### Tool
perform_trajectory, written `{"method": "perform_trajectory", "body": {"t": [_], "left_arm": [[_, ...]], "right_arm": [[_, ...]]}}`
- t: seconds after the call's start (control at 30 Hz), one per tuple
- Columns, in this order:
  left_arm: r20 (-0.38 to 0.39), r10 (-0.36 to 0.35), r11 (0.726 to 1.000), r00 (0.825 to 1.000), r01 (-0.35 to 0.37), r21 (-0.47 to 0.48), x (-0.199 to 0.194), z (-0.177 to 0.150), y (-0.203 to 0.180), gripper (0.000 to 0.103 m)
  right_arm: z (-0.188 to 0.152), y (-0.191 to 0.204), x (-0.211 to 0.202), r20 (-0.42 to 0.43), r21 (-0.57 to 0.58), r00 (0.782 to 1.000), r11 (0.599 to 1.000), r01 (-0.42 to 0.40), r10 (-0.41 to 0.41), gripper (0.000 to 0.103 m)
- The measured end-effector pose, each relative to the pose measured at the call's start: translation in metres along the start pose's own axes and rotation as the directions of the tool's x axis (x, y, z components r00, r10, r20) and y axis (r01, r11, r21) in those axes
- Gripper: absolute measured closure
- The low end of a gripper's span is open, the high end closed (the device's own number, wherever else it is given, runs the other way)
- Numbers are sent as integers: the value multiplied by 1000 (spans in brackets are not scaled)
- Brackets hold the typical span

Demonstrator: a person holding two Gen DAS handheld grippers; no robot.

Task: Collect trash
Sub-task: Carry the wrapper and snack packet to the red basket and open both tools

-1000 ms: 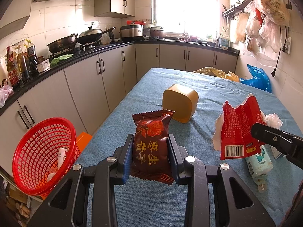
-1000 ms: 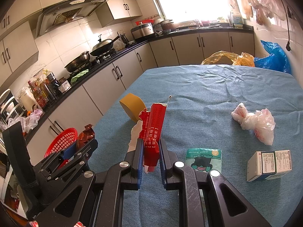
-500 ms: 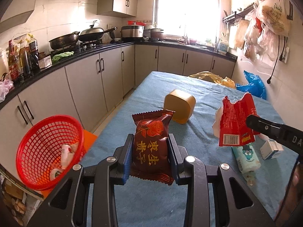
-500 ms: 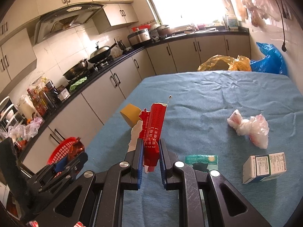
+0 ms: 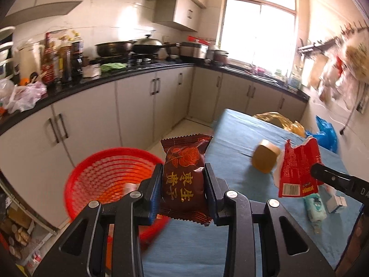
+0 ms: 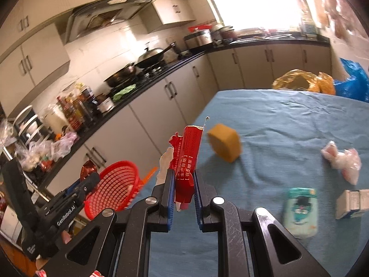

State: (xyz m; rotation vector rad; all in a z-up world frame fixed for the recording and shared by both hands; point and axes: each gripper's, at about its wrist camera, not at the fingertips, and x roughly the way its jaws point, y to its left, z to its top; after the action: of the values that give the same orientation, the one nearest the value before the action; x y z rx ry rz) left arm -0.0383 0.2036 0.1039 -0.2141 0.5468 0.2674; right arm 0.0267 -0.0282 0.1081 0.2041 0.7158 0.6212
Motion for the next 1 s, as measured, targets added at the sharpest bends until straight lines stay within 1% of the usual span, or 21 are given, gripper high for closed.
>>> {"method": "perform_trajectory", "body": {"t": [0.1,0.2,0.33,0.4,0.47,0.6,0.63,0.67,0.7,0.73,0.87,1.0], "left_arm": [[-16,19,1000,1000,-19,-24,2,1,31,70],[-32,52,997,998,-54,-61,7,-1,63,70],[-65,67,992,996,-73,-106,16,-6,93,70],[-81,69,990,994,-79,-118,22,-9,103,70],[-94,72,989,993,-83,-125,27,-12,109,70],[-112,62,989,992,-77,-128,34,-18,114,70],[-113,64,988,992,-79,-132,35,-18,115,66],[-113,65,987,991,-80,-138,35,-19,116,56],[-107,60,987,992,-75,-143,35,-19,117,52],[-99,60,987,993,-74,-145,33,-19,118,47],[-85,46,988,995,-58,-145,26,-18,116,45],[-81,26,991,996,-37,-128,21,-18,103,44]], "right_arm": [[1,24,15,-22,-35,999,999,-25,24,87],[2,47,32,-42,-62,998,997,-50,47,87],[2,77,61,-89,-86,993,992,-87,79,86],[1,90,77,-114,-95,989,990,-102,91,86],[-1,101,91,-136,-100,986,988,-116,102,86],[-4,119,114,-164,-110,982,987,-117,98,85],[-5,122,119,-168,-110,981,988,-112,93,84],[-5,124,123,-170,-111,982,988,-109,89,82],[-5,125,126,-170,-114,982,988,-108,87,74],[-5,125,125,-164,-114,983,988,-104,85,72],[-1,112,109,-128,-97,989,991,-91,78,71],[-1,94,86,-101,-82,993,994,-74,65,71]]}}
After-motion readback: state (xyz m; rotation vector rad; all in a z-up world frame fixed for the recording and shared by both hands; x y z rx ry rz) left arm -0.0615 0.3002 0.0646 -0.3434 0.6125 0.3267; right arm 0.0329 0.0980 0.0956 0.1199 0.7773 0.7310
